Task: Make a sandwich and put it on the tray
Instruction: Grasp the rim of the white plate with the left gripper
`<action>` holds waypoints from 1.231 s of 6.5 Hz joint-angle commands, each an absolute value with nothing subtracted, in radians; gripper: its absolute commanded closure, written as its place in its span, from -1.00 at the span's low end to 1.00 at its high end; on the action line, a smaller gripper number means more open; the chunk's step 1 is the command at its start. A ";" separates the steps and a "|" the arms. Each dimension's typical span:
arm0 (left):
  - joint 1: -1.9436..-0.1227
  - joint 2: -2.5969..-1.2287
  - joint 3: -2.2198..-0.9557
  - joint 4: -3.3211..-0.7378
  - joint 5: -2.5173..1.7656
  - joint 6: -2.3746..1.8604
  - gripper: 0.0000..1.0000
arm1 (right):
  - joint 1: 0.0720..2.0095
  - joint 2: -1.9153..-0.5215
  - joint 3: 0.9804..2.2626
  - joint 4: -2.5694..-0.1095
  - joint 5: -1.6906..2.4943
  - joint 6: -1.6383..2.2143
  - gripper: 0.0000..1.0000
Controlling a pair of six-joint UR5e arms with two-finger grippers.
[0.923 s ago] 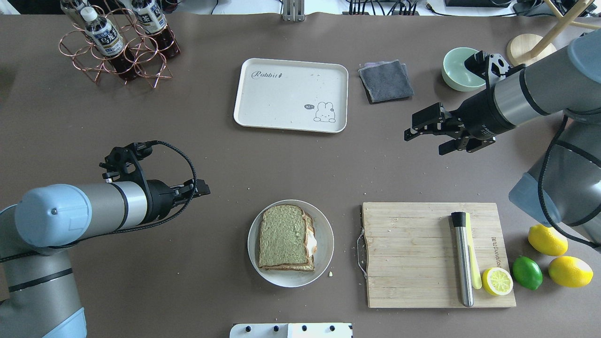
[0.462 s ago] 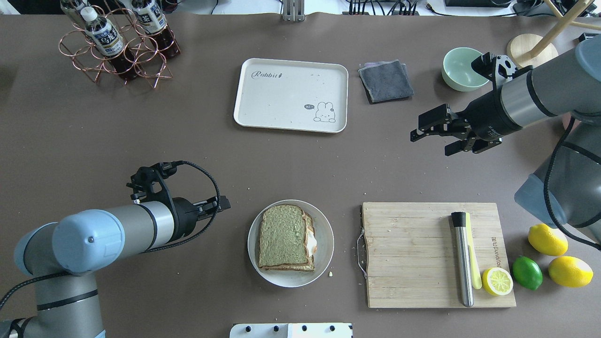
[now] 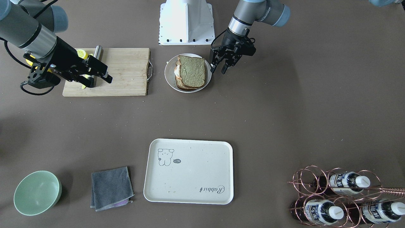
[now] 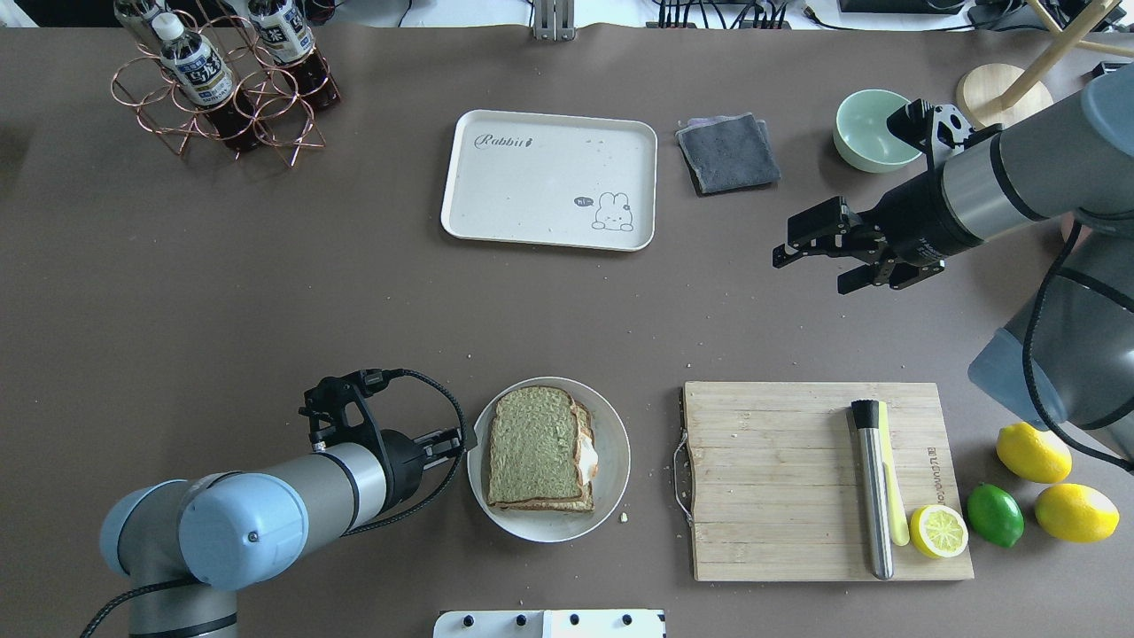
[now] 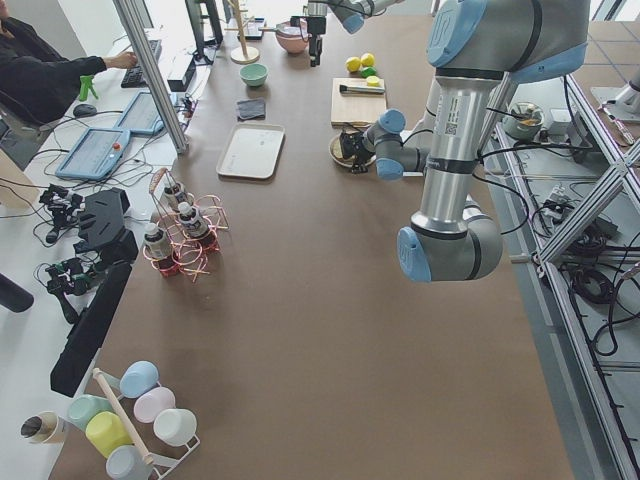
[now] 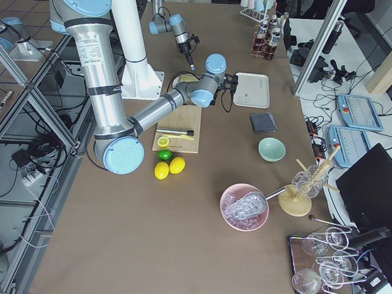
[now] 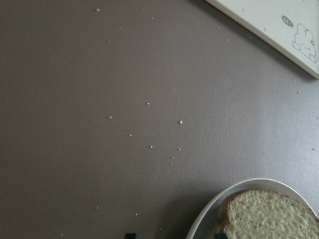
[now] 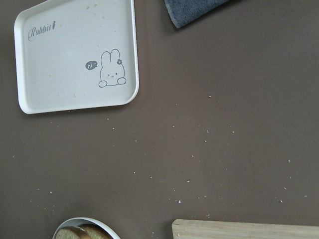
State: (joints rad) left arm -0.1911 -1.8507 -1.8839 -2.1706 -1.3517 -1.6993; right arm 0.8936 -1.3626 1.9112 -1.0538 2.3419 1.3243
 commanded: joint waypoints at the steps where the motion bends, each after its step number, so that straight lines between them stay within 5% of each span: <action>1: -0.173 -1.876 -1.839 -2.172 -1.328 -1.700 -0.09 | 0.891 -1.361 1.910 -1.054 2.339 1.324 -0.99; 3: -0.173 -1.893 -1.833 -2.172 -1.315 -1.700 -0.07 | 0.888 -1.358 1.910 -1.054 2.336 1.324 -0.99; 5: -0.172 -1.894 -1.825 -2.174 -1.316 -1.698 0.26 | 0.888 -1.362 1.907 -1.054 2.336 1.324 -0.99; 8: -0.170 -1.919 -1.803 -2.172 -1.319 -1.692 0.27 | 0.888 -1.364 1.904 -1.054 2.327 1.324 -0.99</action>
